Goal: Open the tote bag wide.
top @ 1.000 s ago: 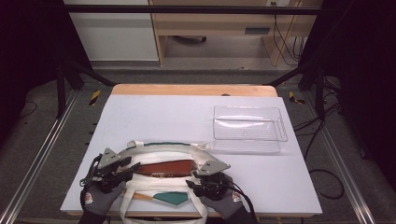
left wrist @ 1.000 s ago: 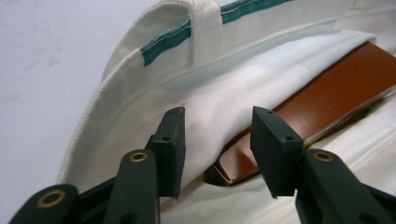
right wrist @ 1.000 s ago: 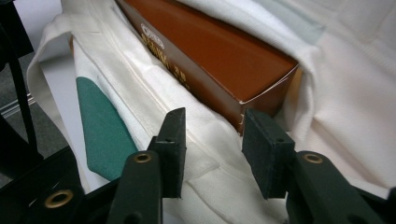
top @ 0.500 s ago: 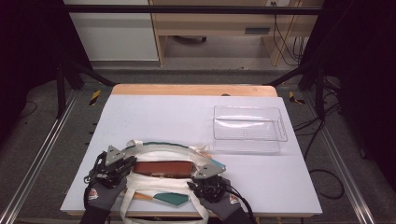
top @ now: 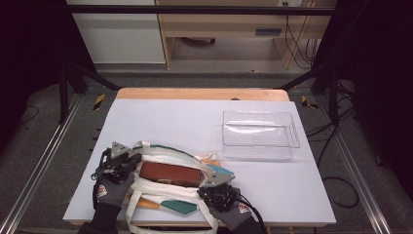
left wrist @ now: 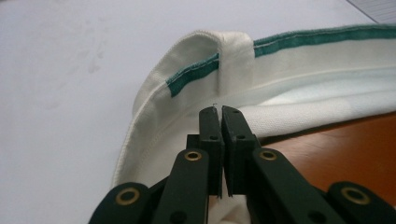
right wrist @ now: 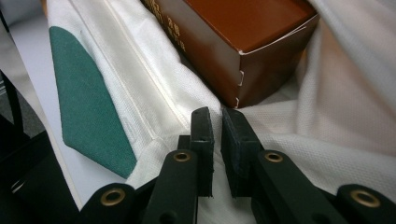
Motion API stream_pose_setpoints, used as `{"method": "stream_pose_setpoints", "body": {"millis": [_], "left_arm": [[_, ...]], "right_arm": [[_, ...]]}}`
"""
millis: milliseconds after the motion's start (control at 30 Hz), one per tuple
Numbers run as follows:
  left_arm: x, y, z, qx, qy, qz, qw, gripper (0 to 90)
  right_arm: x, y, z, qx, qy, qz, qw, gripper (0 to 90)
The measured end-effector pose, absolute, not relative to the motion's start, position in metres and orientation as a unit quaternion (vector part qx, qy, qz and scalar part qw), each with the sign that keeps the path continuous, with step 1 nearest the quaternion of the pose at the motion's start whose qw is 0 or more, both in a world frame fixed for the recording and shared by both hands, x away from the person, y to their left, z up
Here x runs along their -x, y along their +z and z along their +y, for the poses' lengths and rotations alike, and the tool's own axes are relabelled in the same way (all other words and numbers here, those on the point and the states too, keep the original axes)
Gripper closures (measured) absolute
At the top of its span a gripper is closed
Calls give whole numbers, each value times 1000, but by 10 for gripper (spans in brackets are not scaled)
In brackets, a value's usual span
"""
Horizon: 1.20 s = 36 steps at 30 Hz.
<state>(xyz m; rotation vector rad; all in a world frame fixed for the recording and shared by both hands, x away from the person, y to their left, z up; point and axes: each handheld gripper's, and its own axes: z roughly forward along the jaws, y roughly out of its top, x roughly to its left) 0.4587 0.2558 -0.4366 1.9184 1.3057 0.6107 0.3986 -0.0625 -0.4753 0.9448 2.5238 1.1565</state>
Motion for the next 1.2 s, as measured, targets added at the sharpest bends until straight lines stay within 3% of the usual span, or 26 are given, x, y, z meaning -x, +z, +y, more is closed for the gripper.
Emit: {"method": "stream_pose_setpoints", "body": {"millis": [333,467,667,800,933,1200], "left_arm": [[-475,-461,263,-748,182,522,368,865],[-473,-460,265,-743,185,520,378,846],[-456,-442,275,-732,181,509,415,759],[-433,-426,276,-735,214,487,421,729],[-410,-426,276,-754,211,465,413,741],[-397,-452,279,-788,181,455,374,762]], "right_arm": [[-397,-476,-63,-318,394,855,108,834],[-397,-477,-64,-318,401,852,111,828],[-394,-463,-68,-310,416,846,127,735],[-392,-440,-79,-310,457,820,152,763],[-399,-426,-91,-328,466,801,183,812],[-424,-447,-98,-366,414,806,213,834]]}}
